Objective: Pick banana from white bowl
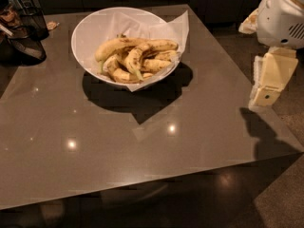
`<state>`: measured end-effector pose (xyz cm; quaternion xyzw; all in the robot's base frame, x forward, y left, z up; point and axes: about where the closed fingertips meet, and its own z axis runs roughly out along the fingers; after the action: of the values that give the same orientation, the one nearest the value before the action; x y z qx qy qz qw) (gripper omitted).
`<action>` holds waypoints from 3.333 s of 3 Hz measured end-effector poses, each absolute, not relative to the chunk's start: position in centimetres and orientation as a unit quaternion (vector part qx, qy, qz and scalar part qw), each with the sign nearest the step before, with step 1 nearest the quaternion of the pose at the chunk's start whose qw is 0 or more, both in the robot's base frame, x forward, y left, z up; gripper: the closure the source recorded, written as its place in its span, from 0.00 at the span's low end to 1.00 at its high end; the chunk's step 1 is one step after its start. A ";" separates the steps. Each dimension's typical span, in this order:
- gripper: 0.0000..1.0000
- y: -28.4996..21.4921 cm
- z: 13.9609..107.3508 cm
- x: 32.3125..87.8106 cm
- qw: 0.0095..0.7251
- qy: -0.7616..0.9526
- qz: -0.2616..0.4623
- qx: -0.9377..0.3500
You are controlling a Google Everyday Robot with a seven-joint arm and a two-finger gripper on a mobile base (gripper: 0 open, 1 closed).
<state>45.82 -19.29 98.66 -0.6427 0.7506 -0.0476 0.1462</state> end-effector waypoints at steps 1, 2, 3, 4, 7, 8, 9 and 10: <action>0.00 -19.4 98.7 45.9 0.151 0.745 -0.050 -0.648; 0.00 -18.3 99.6 48.4 0.150 0.730 -0.053 -0.665; 0.00 -16.2 100.6 51.8 0.147 0.707 -0.057 -0.689; 0.00 -13.7 101.0 54.2 0.152 0.683 -0.064 -0.711; 0.02 -10.2 103.1 58.8 0.191 0.659 -0.044 -0.726; 0.05 -8.0 102.8 61.3 0.194 0.647 -0.038 -0.736; 0.16 -6.4 101.1 63.0 0.187 0.643 -0.024 -0.742; 0.28 -5.4 98.9 64.0 0.174 0.645 -0.003 -0.744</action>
Offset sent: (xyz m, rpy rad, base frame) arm 0.0611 0.0319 0.0294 -0.0265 -0.0164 0.1382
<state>63.96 -5.41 98.89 -0.7445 0.6446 -0.0028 0.1740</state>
